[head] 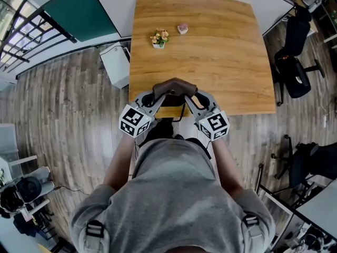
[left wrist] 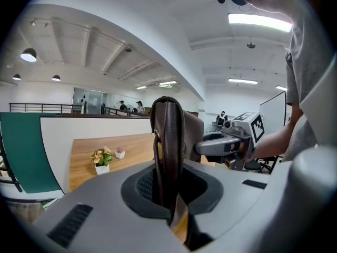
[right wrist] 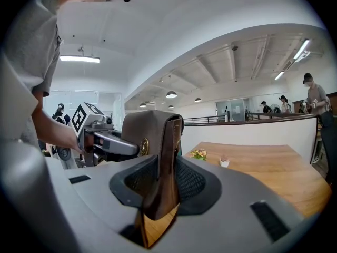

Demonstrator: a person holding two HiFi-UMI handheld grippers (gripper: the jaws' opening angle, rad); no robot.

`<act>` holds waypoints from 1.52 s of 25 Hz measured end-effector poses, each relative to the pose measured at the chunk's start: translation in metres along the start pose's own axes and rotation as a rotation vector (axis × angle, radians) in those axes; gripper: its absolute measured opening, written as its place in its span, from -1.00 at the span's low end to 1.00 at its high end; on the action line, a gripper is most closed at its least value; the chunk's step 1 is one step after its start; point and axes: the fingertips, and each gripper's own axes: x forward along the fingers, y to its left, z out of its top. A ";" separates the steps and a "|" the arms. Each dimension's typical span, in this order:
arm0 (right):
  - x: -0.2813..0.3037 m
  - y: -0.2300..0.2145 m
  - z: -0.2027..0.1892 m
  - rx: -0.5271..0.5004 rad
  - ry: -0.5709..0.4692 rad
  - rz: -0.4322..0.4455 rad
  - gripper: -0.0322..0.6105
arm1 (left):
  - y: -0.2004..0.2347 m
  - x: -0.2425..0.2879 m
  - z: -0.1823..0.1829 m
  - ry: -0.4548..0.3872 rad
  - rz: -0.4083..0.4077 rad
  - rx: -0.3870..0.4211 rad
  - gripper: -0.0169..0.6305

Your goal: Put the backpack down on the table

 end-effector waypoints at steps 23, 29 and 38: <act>0.070 -0.070 -0.022 -0.062 0.128 -0.118 -0.59 | 0.076 0.077 -0.023 0.129 -0.127 -0.002 -0.75; 0.093 -0.082 -0.034 -0.091 0.180 -0.141 -0.59 | 0.099 0.096 -0.039 0.192 -0.150 0.038 -0.73; 0.117 -0.098 -0.058 -0.123 0.241 -0.142 -0.59 | 0.124 0.118 -0.065 0.261 -0.173 0.090 -0.71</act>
